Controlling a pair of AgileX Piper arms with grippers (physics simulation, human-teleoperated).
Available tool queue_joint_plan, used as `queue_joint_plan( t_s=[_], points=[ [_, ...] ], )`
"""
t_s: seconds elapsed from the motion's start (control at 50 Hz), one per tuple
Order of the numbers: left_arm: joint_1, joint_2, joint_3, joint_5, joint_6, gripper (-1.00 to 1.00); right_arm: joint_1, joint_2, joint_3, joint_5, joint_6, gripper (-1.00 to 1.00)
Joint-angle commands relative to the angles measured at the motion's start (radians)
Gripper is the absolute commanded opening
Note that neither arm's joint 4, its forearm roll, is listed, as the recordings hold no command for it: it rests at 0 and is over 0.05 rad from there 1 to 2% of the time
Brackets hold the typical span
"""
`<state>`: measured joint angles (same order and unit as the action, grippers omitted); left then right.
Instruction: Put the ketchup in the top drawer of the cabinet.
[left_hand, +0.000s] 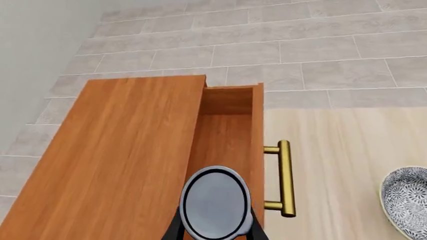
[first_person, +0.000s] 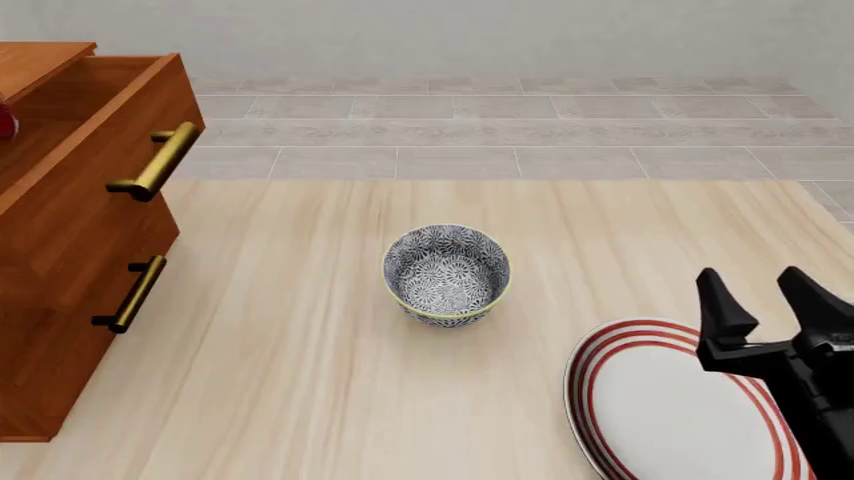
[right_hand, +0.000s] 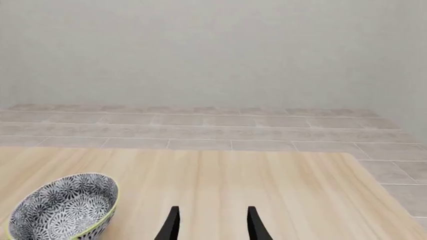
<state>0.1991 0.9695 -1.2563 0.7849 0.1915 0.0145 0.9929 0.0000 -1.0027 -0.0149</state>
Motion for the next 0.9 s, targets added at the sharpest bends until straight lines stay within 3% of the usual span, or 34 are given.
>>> queue_joint_plan(
  t_s=[0.02,0.44,0.9],
  points=[
    [0.011,0.027,0.021,-0.030,0.006,-1.00,0.003,0.040,0.000,-0.038,-0.002,1.00],
    [0.023,0.070,0.095,-0.114,-0.002,-1.00,0.007,0.086,0.000,-0.077,-0.004,1.00],
    [0.006,0.073,0.129,-0.131,-0.001,-1.00,0.011,0.143,0.000,-0.128,-0.004,1.00]
  ],
)
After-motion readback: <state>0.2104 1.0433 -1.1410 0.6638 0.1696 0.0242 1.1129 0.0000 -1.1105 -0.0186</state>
